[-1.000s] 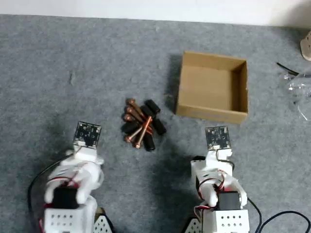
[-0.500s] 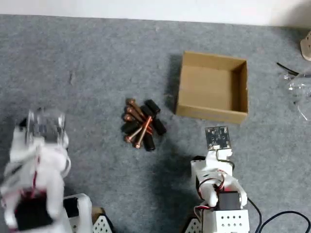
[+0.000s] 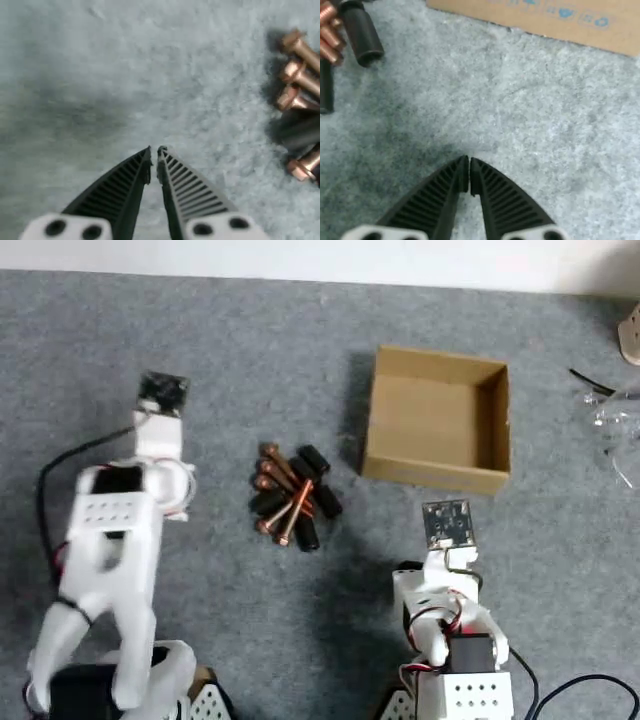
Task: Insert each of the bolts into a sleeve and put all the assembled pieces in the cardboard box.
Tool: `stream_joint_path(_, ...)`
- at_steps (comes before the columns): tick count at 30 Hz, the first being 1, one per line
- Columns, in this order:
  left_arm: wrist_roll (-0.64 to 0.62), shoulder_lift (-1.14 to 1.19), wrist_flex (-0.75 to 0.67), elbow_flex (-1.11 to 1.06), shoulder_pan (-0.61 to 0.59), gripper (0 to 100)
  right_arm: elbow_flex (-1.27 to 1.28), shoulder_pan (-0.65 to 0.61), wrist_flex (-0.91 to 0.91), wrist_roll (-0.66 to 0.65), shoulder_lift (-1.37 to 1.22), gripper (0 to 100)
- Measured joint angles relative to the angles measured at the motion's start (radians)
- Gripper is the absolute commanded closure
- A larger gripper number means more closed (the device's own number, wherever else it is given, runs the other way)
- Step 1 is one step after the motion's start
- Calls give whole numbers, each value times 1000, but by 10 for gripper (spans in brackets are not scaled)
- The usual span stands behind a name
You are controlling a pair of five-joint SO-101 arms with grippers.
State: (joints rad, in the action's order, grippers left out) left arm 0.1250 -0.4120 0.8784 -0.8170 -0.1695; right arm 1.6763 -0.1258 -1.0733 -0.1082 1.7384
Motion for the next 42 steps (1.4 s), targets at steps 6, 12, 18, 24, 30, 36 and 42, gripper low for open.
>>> stream_joint_path(6,-23,12,-192,-169,38,958,0,15,8,0,0,994)
stream_joint_path(12,-23,12,-370,-265,41,958,0,129,129,0,0,991)
stream_joint_path(18,-23,12,-373,-267,41,955,0,164,133,-78,0,991)
stream_joint_path(24,-23,57,-321,-221,2,957,-3,109,37,-138,-2,945)
stream_joint_path(30,-60,138,-273,-152,-15,958,-83,-58,80,-86,-2,926)
stream_joint_path(36,-60,143,-267,-143,-17,958,-114,-239,146,-75,0,925)
stream_joint_path(42,-60,143,-267,-143,-17,958,-114,-267,192,-74,0,925)
